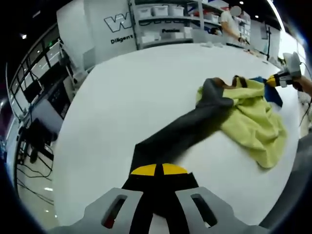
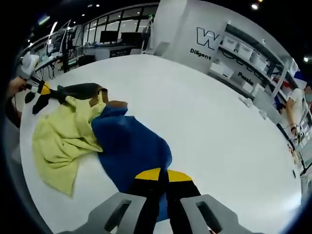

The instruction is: Fold the garment on the visible template until the final outline fits inside the template.

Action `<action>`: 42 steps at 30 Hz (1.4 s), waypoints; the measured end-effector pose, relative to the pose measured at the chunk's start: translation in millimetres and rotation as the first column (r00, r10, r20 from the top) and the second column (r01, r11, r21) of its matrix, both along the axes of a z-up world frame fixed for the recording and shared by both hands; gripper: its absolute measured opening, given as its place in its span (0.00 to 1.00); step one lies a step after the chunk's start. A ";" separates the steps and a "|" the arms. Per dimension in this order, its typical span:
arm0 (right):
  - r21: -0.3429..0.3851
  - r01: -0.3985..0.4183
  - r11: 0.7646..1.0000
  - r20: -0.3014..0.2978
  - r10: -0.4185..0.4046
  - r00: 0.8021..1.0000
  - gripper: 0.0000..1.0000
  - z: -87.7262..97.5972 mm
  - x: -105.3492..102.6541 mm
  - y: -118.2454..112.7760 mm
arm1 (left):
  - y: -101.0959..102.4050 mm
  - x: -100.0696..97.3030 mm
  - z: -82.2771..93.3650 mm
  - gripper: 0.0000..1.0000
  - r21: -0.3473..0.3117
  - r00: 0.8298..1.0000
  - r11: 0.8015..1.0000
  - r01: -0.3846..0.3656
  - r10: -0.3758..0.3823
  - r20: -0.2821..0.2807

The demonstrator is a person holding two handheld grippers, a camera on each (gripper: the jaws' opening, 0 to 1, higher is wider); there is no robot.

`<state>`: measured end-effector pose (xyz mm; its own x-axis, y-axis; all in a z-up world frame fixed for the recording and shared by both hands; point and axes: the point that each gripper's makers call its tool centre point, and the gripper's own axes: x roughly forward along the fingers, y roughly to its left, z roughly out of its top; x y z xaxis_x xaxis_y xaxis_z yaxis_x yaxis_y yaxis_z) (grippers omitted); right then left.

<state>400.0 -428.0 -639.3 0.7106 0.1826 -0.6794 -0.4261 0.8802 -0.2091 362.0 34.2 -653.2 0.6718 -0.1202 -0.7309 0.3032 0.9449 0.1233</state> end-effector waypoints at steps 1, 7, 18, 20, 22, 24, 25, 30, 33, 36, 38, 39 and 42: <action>0.013 0.019 1.000 -0.008 -0.019 1.000 0.00 -0.9 -0.8 -4.6 | 2.9 -0.4 0.4 0.00 0.004 1.000 1.000 -0.004 0.004 0.002; 0.040 0.088 0.995 -0.018 -0.087 0.996 0.00 -2.0 0.2 -27.3 | 11.5 0.0 2.4 0.00 0.020 1.000 1.000 0.000 0.000 0.009; 0.041 0.223 0.974 -0.052 -0.221 0.974 0.00 -7.2 -4.7 -72.2 | 32.0 1.3 1.6 0.00 0.069 1.000 0.997 -0.024 0.023 0.006; 0.031 0.228 0.973 -0.062 -0.226 0.972 0.00 -9.1 -7.0 -76.6 | 34.9 0.6 1.8 0.00 0.074 1.000 0.997 -0.029 0.029 0.005; 0.020 0.239 0.971 -0.068 -0.237 0.969 0.00 -11.8 -8.8 -84.0 | 39.9 0.5 1.9 0.00 0.082 0.999 0.996 -0.036 0.036 0.005; 0.006 0.258 0.966 -0.087 -0.256 0.963 0.00 -15.8 -12.9 -92.2 | 43.5 0.4 2.7 0.00 0.097 0.999 0.995 -0.032 0.032 0.003; -0.003 0.263 0.965 -0.087 -0.263 0.961 0.00 -16.7 -13.7 -96.0 | 45.0 0.6 3.4 0.00 0.100 0.999 0.994 -0.033 0.033 0.004; -0.001 0.326 0.945 -0.087 -0.325 0.942 0.00 -18.5 -18.7 -117.2 | 54.4 3.8 5.4 0.00 0.121 0.999 0.992 -0.040 0.039 0.009; 0.005 0.344 0.939 -0.096 -0.342 0.935 0.00 -20.0 -21.2 -123.3 | 59.4 4.4 6.6 0.00 0.127 0.999 0.991 -0.053 0.052 0.010; -0.019 0.351 0.936 -0.098 -0.351 0.931 0.00 -21.4 -25.3 -127.5 | 64.7 5.8 7.8 0.00 0.139 0.998 0.988 -0.066 0.064 0.017; -0.030 0.358 0.933 -0.105 -0.359 0.927 0.00 -23.1 -28.9 -129.7 | 66.1 5.6 7.5 0.00 0.140 0.997 0.988 -0.071 0.069 0.015; -0.021 0.369 0.929 -0.115 -0.369 0.922 0.00 -24.3 -32.6 -129.7 | 66.9 5.3 7.1 0.00 0.141 0.997 0.987 -0.074 0.073 0.014; -0.011 0.387 0.922 -0.107 -0.386 0.916 0.00 -23.8 -34.7 -133.4 | 73.3 6.2 8.8 0.00 0.164 0.995 0.982 -0.095 0.092 0.028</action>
<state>365.3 -561.3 -663.1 0.6520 -0.0845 -0.7535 -0.0715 0.9825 -0.1721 368.1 107.5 -644.5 0.6889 0.0653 -0.7219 0.2102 0.9351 0.2851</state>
